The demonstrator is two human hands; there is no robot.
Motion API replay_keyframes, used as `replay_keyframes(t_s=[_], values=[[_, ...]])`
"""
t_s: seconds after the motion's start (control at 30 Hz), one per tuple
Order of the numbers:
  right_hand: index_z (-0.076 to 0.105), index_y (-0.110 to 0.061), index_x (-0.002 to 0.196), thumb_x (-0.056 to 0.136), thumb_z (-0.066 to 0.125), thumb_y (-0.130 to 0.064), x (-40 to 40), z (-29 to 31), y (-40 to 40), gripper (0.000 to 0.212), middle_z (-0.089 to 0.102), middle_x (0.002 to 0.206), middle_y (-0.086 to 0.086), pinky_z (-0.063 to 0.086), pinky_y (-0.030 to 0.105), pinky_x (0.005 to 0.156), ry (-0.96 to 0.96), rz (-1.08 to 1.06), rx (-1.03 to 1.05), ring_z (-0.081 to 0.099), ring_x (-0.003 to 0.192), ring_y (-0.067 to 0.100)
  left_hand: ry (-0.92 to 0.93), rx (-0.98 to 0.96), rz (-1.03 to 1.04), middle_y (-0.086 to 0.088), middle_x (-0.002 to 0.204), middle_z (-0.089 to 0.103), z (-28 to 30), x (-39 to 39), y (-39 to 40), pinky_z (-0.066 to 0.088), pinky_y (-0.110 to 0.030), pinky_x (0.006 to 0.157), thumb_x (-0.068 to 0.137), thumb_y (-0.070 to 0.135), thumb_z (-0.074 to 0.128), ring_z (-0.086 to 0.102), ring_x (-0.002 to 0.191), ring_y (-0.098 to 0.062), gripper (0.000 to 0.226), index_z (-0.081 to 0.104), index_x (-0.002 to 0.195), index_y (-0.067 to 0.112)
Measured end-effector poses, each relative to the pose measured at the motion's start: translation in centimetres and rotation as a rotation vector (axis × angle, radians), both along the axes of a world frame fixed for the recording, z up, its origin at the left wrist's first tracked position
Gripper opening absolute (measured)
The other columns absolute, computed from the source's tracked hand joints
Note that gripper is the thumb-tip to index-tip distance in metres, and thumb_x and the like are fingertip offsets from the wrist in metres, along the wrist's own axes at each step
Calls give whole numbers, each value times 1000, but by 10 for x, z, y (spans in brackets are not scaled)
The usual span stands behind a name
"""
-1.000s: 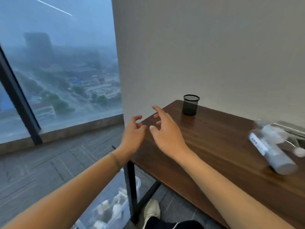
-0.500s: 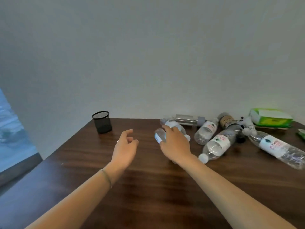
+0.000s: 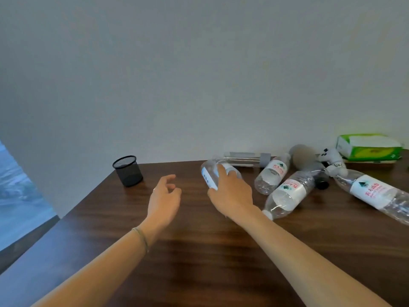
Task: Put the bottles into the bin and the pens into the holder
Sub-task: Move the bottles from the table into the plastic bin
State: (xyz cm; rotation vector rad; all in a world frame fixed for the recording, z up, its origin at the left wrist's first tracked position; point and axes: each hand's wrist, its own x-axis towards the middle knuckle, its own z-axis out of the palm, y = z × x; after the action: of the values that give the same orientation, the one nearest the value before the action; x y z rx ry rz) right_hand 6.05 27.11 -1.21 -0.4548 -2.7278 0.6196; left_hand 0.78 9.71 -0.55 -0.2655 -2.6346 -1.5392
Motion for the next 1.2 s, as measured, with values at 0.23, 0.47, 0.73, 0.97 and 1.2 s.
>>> replay_keyframes(t_s=[0.23,0.47,0.73,0.97,1.2], values=[[16,-29,158,93,52,-41,76,43,89,75,49,144,12,42,39,76,100,-142,5,59,118,36,95,-106,-238,1,120,63,1,26,129,50,-33,78,97,17,52,63,97,-15,41,53,136,28],[15,-31,159,93,53,-43,161,44,170,77,47,147,9,47,41,83,42,-369,-4,58,121,34,287,-423,-485,-2,143,59,-5,66,246,49,-42,100,92,40,50,58,127,-29,59,41,149,28],[19,-31,156,92,54,-44,207,35,194,73,54,127,8,50,43,82,17,-476,-28,61,110,35,346,-829,-556,-8,133,62,-36,94,281,52,-42,90,81,58,67,65,116,-31,91,25,155,26],[19,-34,157,93,52,-41,198,41,173,73,53,127,6,42,39,74,71,-416,-62,60,109,32,234,-529,-466,1,139,61,-20,91,255,50,-39,95,78,58,66,62,122,-28,83,33,150,32],[20,-34,156,91,53,-39,155,54,104,73,49,147,4,47,41,83,150,-238,-68,57,121,29,168,-408,-320,-1,127,66,8,61,172,47,-36,83,76,60,66,64,115,-29,86,33,150,31]])
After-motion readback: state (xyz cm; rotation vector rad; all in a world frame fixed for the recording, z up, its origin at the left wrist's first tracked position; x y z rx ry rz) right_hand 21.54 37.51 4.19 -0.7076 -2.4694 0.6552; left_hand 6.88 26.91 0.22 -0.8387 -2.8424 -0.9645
